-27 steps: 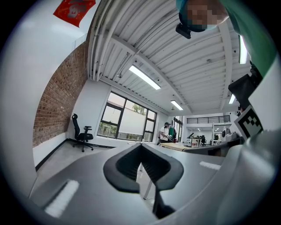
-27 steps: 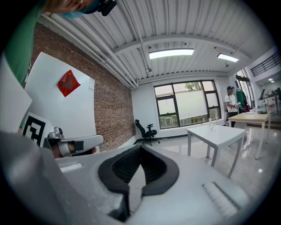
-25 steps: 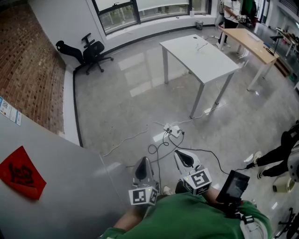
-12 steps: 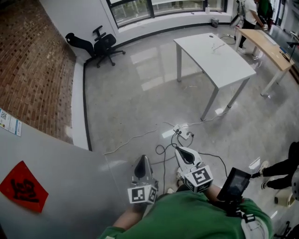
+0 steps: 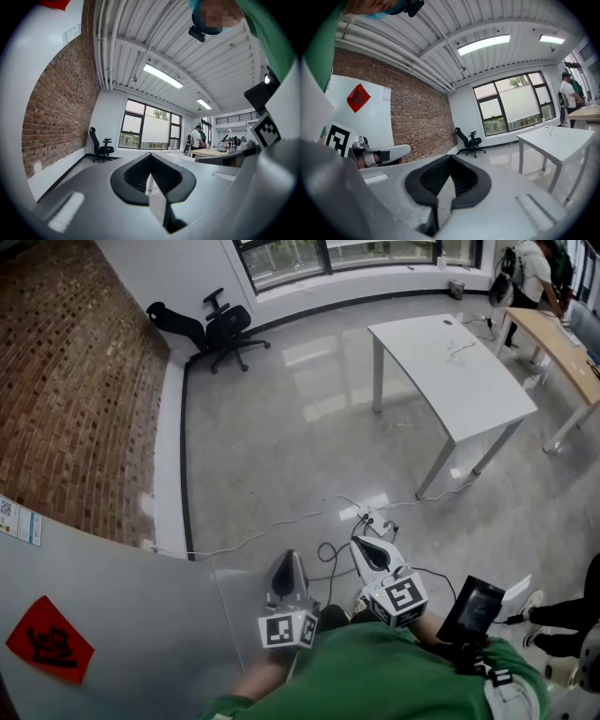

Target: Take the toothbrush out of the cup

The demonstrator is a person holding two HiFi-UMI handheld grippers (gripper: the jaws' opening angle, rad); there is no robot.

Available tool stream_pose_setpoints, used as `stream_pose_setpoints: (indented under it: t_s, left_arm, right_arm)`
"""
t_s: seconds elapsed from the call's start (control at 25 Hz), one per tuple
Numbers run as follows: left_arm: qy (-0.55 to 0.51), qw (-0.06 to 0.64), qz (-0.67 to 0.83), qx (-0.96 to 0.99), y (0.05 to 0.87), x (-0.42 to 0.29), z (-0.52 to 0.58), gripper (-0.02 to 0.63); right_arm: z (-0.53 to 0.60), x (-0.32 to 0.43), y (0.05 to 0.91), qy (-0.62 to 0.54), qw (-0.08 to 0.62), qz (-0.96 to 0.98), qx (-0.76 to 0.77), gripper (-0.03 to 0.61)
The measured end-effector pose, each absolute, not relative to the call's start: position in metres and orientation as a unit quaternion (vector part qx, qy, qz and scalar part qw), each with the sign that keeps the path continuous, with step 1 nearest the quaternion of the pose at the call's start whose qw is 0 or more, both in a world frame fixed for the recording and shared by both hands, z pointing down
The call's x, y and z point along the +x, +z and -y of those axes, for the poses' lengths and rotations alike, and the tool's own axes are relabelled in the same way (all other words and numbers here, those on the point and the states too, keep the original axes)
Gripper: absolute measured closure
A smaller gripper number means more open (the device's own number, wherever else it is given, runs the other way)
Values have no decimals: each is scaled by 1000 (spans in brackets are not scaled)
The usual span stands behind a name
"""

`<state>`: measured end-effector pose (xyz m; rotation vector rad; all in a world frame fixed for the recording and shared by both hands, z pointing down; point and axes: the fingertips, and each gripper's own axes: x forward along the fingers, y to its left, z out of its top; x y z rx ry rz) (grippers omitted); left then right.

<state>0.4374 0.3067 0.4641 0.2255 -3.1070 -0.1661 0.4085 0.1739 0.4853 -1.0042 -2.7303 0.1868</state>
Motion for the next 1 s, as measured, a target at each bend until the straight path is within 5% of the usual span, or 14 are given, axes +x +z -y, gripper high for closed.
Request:
stream_pose_setpoints:
  t_s: [1.0]
  left_arm:
    - [-67,11,997,41,473,324,-371,609]
  right_arm:
    - [-247,290,489,60,117,916,-379,578]
